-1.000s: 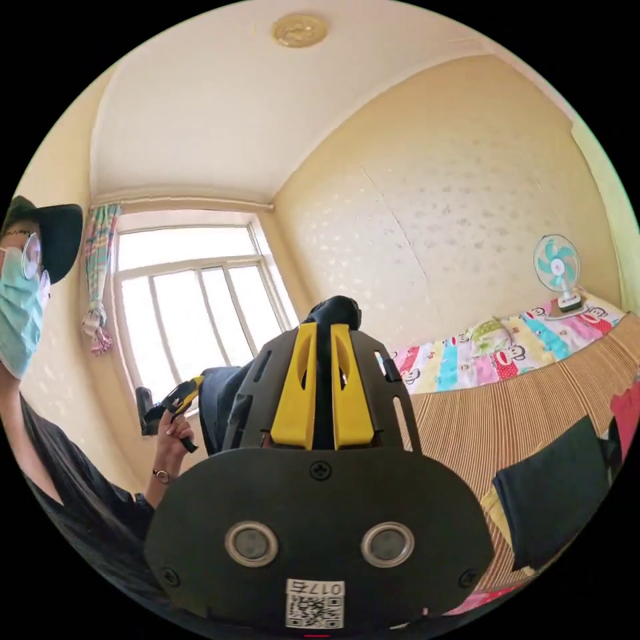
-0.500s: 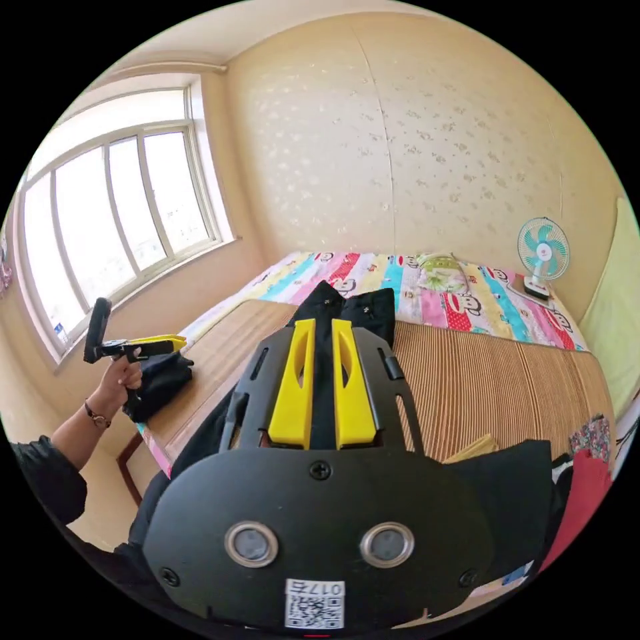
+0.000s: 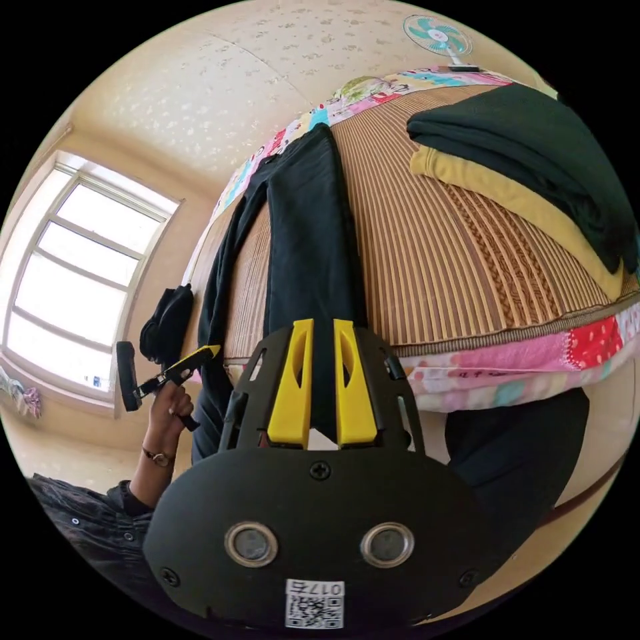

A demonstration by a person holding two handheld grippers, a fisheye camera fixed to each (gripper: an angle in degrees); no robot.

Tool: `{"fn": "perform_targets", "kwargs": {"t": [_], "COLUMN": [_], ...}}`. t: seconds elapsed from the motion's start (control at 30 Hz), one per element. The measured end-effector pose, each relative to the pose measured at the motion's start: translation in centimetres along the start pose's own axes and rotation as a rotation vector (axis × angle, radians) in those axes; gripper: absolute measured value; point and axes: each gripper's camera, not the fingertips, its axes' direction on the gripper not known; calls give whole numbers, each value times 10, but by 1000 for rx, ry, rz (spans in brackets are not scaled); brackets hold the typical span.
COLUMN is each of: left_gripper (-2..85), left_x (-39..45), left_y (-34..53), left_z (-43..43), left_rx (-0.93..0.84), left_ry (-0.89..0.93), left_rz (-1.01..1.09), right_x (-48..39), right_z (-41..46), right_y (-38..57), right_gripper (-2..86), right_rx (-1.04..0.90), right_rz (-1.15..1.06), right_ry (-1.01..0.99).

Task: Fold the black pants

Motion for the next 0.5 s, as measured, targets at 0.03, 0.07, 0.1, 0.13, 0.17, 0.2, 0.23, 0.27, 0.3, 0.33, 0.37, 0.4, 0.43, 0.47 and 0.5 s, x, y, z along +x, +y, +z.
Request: {"fn": "perform_targets", "kwargs": {"t": [0.03,0.07,0.1,0.13,0.17,0.2,0.23,0.27,0.3,0.33,0.37,0.4,0.43,0.47,0.5], "left_gripper": [39,37,37,38,39,39,40,41,40,39,30,13,13,12,29], "left_x": [-11,-33,-53,-63,-81,-99,-108,-123,-134,-139,-149,-154,-156,-158,-162], "left_y": [-3,-4,1,6,18,32,40,54,67,72,85,99,105,119,132], "left_z": [-6,-23,-47,-60,-84,-104,-111,-119,-118,-115,-107,-101,-98,-96,-97], "left_rx": [-10,14,76,113,174,208,213,198,146,106,12,-65,-94,-117,-102], "left_ry": [119,387,588,650,704,690,666,598,508,460,367,312,300,305,331], "left_rz": [-23,-38,-38,-36,-40,-61,-77,-109,-113,-121,-155,-166,-166,-175,-205], "right_x": [3,5,6,8,12,15,21,29,34,44,56,62,74,83,88], "right_z": [-12,-26,-33,-48,-60,-65,-72,-74,-73,-69,-62,-59,-55,-53,-53], "right_y": [-5,-10,-13,-17,-21,-23,-26,-28,-28,-28,-28,-28,-27,-25,-24], "right_gripper": [52,51,51,50,49,49,50,52,54,59,68,73,84,92,94], "right_rx": [9,27,38,60,72,73,68,50,39,7,-40,-63,-100,-123,-132], "right_rz": [-10,-28,-40,-66,-81,-85,-91,-105,-115,-127,-112,-97,-75,-62,-57], "right_ry": [14,23,25,26,31,33,38,42,45,54,56,49,18,-16,-28]}}
